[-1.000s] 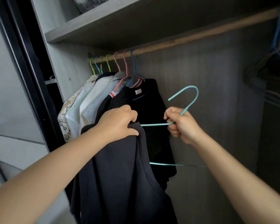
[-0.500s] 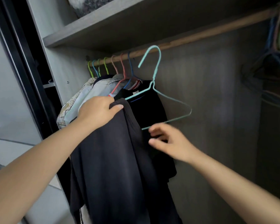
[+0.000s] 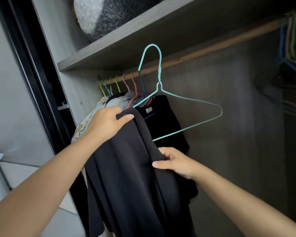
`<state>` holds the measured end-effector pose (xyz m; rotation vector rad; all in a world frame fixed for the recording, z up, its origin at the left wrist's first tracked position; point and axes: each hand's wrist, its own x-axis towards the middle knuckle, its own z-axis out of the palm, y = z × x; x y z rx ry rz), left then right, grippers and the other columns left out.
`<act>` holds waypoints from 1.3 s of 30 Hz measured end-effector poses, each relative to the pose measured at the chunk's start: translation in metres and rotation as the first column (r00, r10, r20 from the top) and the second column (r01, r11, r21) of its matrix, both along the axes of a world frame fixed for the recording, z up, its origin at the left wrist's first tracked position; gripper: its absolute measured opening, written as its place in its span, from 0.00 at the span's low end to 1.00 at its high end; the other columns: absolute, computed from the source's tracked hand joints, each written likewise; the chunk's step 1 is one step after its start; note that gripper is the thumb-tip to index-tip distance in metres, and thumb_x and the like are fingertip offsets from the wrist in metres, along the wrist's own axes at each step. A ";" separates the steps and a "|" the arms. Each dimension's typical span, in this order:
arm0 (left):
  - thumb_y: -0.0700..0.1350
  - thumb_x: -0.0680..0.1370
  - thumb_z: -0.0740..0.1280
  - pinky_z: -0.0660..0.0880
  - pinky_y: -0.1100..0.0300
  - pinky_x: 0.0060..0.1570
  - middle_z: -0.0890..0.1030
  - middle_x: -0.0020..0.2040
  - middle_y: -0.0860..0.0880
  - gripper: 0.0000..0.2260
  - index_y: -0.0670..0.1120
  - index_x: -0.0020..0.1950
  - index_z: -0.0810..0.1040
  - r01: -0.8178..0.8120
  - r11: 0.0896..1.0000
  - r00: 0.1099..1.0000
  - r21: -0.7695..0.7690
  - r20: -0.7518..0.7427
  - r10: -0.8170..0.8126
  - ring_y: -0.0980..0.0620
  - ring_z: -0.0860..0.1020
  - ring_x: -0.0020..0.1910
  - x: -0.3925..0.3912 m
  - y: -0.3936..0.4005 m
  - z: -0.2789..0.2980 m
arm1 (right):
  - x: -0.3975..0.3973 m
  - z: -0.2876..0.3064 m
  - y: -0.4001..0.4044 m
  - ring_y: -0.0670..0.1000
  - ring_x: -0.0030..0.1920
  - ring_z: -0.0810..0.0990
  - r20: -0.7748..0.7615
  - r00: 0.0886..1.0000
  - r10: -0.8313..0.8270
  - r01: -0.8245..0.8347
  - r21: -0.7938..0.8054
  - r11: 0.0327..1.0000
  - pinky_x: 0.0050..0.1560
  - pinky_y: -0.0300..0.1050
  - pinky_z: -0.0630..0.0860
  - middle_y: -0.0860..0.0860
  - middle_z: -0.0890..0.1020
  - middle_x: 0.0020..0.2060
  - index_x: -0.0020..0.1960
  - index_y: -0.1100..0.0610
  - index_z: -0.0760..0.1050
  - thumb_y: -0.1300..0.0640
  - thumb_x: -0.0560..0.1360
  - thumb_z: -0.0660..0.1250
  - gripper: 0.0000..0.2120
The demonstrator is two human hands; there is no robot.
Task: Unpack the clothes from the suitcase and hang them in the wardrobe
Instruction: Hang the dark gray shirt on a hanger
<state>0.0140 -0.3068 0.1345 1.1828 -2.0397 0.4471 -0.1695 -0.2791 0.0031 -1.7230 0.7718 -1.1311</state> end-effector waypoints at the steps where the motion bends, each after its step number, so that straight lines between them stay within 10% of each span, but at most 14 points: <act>1: 0.55 0.76 0.63 0.59 0.60 0.30 0.67 0.29 0.48 0.21 0.42 0.31 0.64 0.009 1.000 1.000 -0.003 0.000 -0.009 0.48 0.68 0.34 0.002 0.000 0.000 | -0.005 -0.001 0.002 0.39 0.40 0.80 -0.074 0.997 0.021 -0.019 0.031 0.999 0.44 0.34 0.76 0.44 0.82 0.39 0.46 0.55 0.75 0.60 0.68 0.67 0.07; 7: 0.54 0.76 0.63 0.60 0.59 0.31 0.70 0.30 0.48 0.21 0.36 0.37 0.72 -0.012 1.000 1.000 -0.002 -0.004 0.012 0.46 0.71 0.38 0.025 0.001 0.004 | -0.075 -0.010 0.003 0.30 0.31 0.74 -0.607 0.779 -0.160 0.137 -0.084 0.987 0.36 0.27 0.69 0.36 0.77 0.27 0.36 0.51 0.74 0.53 0.75 0.66 0.09; 11: 0.55 0.75 0.66 0.62 0.58 0.32 0.69 0.27 0.50 0.21 0.44 0.29 0.67 0.026 1.000 0.998 0.004 -0.049 -0.025 0.48 0.70 0.34 0.040 -0.002 -0.009 | -0.114 -0.003 0.013 0.33 0.30 0.73 -0.420 0.850 -0.320 0.282 -0.151 0.947 0.35 0.30 0.68 0.39 0.77 0.25 0.35 0.53 0.77 0.37 0.60 0.73 0.20; 14: 0.61 0.69 0.60 0.61 0.59 0.31 0.66 0.26 0.51 0.20 0.49 0.26 0.61 0.077 0.997 0.995 0.026 -0.065 -0.075 0.55 0.66 0.29 0.038 -0.005 -0.017 | -0.133 0.000 0.009 0.34 0.29 0.73 -0.456 0.657 -0.601 0.383 -0.484 0.787 0.33 0.30 0.66 0.45 0.74 0.21 0.29 0.53 0.77 0.26 0.50 0.66 0.30; 18: 0.57 0.72 0.64 0.58 0.63 0.30 0.63 0.25 0.49 0.23 0.46 0.26 0.59 0.149 0.989 0.984 0.014 -0.098 -0.147 0.53 0.63 0.26 0.036 -0.005 -0.018 | -0.151 0.011 0.011 0.43 0.34 0.75 -0.275 0.423 -0.863 0.425 -0.781 0.457 0.32 0.39 0.65 0.45 0.69 0.21 0.25 0.59 0.74 0.54 0.67 0.70 0.15; 23: 0.47 0.77 0.63 0.59 0.67 0.26 0.61 0.26 0.48 0.22 0.42 0.27 0.60 0.229 0.940 0.970 0.252 -0.141 -0.198 0.57 0.63 0.23 0.034 -0.005 -0.018 | -0.153 0.018 0.026 0.54 0.23 0.72 -0.147 0.264 -0.953 0.341 -0.910 0.235 0.33 0.43 0.64 0.59 0.72 0.21 0.26 0.68 0.70 0.55 0.63 0.56 0.17; 31: 0.55 0.80 0.51 0.69 0.67 0.45 0.81 0.47 0.40 0.25 0.37 0.47 0.80 0.124 0.767 0.988 0.630 -0.005 -0.155 0.46 0.78 0.48 0.035 -0.008 -0.024 | -0.151 0.046 0.047 0.52 0.31 0.64 -0.142 0.313 -0.939 0.319 -0.915 0.245 0.31 0.39 0.59 0.55 0.67 0.23 0.26 0.66 0.67 0.57 0.62 0.55 0.13; 39: 0.50 0.78 0.60 0.61 0.60 0.36 0.64 0.32 0.46 0.17 0.43 0.33 0.67 0.335 0.821 0.941 0.463 -0.207 -0.268 0.53 0.64 0.33 0.017 -0.020 -0.027 | -0.107 0.075 0.037 0.51 0.45 0.70 -0.081 0.492 -0.867 0.597 -0.693 0.404 0.39 0.36 0.61 0.58 0.74 0.42 0.47 0.67 0.73 0.68 0.70 0.58 0.08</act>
